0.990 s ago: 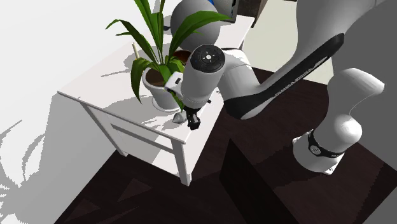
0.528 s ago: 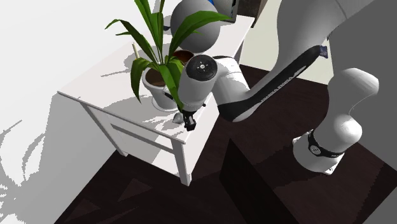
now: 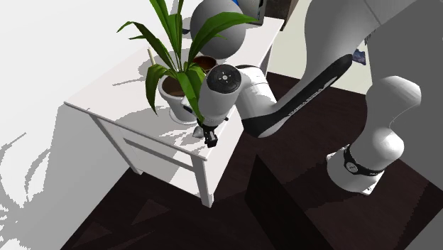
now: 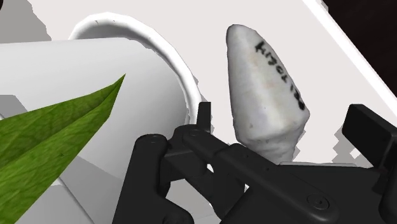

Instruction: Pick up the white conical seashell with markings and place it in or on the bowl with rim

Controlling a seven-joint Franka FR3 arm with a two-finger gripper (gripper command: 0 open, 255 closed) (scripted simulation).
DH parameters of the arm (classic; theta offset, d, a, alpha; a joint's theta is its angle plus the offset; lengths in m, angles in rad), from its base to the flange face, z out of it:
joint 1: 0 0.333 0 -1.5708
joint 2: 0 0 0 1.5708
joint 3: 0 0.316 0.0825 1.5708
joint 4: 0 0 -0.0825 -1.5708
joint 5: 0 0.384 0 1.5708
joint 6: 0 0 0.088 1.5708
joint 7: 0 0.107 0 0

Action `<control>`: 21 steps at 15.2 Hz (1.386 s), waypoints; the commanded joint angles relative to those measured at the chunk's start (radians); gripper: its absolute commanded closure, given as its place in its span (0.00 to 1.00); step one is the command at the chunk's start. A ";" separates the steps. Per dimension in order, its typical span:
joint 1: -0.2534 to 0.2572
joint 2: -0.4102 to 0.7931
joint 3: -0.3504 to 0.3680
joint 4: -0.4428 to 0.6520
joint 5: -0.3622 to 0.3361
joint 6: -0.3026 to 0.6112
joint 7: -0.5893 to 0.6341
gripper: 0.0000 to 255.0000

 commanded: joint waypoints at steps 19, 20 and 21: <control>-0.004 -0.086 0.004 0.010 0.044 -0.102 -0.064 1.00; -0.003 -0.097 0.005 0.012 0.049 -0.115 -0.071 1.00; -0.002 -0.107 0.007 0.015 0.054 -0.127 -0.078 1.00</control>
